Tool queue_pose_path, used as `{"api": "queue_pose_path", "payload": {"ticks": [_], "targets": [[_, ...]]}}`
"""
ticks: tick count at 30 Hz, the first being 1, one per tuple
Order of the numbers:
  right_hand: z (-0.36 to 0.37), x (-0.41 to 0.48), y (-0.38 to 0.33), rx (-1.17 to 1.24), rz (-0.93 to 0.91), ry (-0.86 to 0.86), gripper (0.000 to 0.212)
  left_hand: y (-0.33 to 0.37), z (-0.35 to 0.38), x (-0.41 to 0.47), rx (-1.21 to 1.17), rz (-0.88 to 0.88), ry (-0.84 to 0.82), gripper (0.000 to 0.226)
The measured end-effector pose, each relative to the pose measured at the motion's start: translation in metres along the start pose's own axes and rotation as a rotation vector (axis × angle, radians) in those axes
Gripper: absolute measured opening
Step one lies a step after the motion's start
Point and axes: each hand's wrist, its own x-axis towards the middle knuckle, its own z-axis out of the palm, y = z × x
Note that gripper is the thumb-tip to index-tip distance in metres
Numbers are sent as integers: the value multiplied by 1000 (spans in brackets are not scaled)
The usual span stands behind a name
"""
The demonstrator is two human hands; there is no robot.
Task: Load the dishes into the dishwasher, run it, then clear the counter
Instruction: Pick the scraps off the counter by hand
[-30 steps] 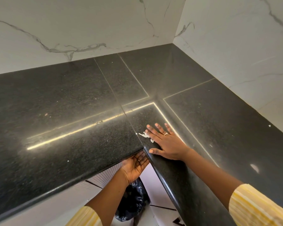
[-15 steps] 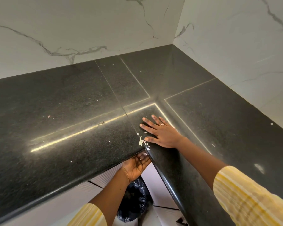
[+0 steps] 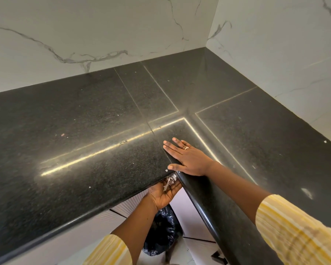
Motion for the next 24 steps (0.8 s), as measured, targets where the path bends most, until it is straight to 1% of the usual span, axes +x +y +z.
{"api": "queue_pose_path", "payload": {"ticks": [3,5,6,7,8,10,11,13,16,22,24], "targets": [[3,-2,-12,-59,-91,-18,75,0,-2,0,-11,-21,8,40],[6,-13,-18,-46,-147,-17,65,2,-2,-2,-26,-11,-30,41],[8,-21,-21,-21,-138,-6,60,3,-1,-2,-24,-9,-56,42],[12,-28,-23,2,-87,19,58,3,-1,-2,-15,-11,-68,43],[16,-35,-26,13,5,59,60,3,-1,-2,9,-11,-57,44],[23,-46,-35,6,232,139,71,2,0,0,74,-4,0,45],[26,-50,-40,-1,313,156,74,2,0,1,84,2,15,45],[30,-52,-52,20,377,158,76,0,0,0,25,-7,8,45],[29,-53,-63,79,356,184,73,0,-1,1,27,-9,13,42],[30,-58,-76,125,288,253,54,-1,-2,-1,47,-36,-11,40],[30,-61,-81,105,235,300,43,0,-3,-2,53,-34,-42,41]]}}
